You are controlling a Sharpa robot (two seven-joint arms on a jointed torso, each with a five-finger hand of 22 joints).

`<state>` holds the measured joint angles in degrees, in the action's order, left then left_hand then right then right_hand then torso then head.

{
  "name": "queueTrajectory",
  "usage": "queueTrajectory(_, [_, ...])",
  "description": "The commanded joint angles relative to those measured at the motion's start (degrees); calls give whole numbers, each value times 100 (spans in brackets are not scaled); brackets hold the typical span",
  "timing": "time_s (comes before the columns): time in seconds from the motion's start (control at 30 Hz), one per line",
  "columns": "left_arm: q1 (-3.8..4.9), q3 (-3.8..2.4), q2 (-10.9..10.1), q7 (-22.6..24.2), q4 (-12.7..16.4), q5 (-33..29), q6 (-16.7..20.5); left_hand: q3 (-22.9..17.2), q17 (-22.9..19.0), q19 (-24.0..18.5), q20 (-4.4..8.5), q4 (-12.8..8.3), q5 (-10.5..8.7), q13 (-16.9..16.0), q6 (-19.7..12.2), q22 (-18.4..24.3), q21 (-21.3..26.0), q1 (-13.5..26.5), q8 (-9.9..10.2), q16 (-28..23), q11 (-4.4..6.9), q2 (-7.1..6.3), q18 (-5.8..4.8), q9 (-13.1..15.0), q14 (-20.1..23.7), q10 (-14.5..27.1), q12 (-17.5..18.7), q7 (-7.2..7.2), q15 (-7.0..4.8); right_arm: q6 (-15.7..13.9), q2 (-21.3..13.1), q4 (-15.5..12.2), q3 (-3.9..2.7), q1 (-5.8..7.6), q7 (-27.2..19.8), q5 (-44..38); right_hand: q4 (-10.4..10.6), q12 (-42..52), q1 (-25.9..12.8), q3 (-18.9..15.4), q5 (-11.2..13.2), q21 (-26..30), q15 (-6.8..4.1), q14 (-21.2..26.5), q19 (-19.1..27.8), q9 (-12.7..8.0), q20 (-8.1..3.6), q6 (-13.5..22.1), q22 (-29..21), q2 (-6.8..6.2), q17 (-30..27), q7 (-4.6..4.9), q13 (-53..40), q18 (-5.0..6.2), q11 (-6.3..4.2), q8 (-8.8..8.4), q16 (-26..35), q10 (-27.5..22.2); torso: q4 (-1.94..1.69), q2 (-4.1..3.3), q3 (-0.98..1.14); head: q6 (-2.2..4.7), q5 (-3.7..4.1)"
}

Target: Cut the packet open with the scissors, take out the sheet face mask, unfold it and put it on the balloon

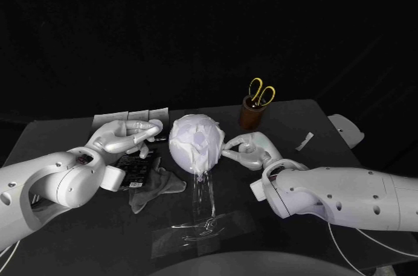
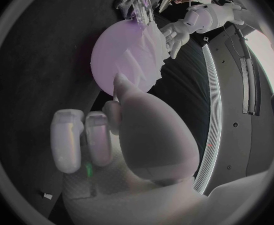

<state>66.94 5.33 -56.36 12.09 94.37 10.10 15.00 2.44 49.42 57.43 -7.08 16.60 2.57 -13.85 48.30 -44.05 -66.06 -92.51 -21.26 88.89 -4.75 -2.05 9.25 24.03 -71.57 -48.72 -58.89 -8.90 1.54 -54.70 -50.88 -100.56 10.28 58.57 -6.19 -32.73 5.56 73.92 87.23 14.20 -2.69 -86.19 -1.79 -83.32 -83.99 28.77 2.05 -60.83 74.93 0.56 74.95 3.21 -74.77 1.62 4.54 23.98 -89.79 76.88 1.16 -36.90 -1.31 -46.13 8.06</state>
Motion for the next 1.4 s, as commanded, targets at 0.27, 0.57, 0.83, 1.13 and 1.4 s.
queueTrajectory(0.27, [1,-4,5,5,2,24,-28,32,-1,47,-2,-8,21,-11,-23,0,-19,-52,29,27,-5,0,-20,8,-24,55,-30,14,-9,-18,-9,52,-2,-7,302,-246,-304,1091,-1293,1819,-8,88,-278,-668,-359,532,-19,82,1354,-564,1505,-48,-1210,-47,-592,307,-21,1132,-1,4,0,-4,15])
queueTrajectory(0.57, [1,-1,-2,-10,-5,26,-33,33,-3,50,-2,-7,21,-11,-24,-6,-23,-53,29,27,-6,0,-21,8,-22,60,-28,13,-8,-12,19,54,-2,-7,88,-112,372,359,-2212,1135,-16,274,-163,-668,-264,329,50,536,1294,-919,1505,150,-791,-9,-438,-155,-21,857,2,-4,3,1,12])
queueTrajectory(0.83, [1,2,-16,-17,-12,30,-35,34,-1,52,-2,-6,21,-12,-25,-10,-25,-52,30,26,-7,0,-22,9,-22,65,-26,12,-8,131,-44,-8,-1,-7,108,-178,520,131,-2207,856,-15,409,-67,-668,-195,144,138,696,1252,-989,1505,274,-671,23,-323,-478,-21,760,0,3,0,-2,20])
queueTrajectory(1.13, [0,7,-41,-22,-15,65,-48,37,-3,49,-3,-5,20,-12,-26,-7,-25,-53,30,26,-9,-3,-21,9,-21,72,-24,11,-6,316,-114,-24,0,-8,80,-235,578,14,-2043,610,-14,540,27,-668,-127,-22,229,923,1212,-1006,1505,393,-617,52,-217,-803,-21,685,5,-5,3,21,31])
queueTrajectory(1.4, [0,10,-46,-27,-13,71,-53,38,-3,51,-3,-6,20,-13,-27,-12,-28,-57,30,26,-9,-4,-22,9,-20,76,-23,10,-6,494,-39,82,-1,-8,41,-184,585,-93,-1833,359,-11,640,124,-668,-71,-155,320,1136,1183,-1028,1505,505,-567,74,-113,-1054,-21,595,-4,-6,3,11,38])
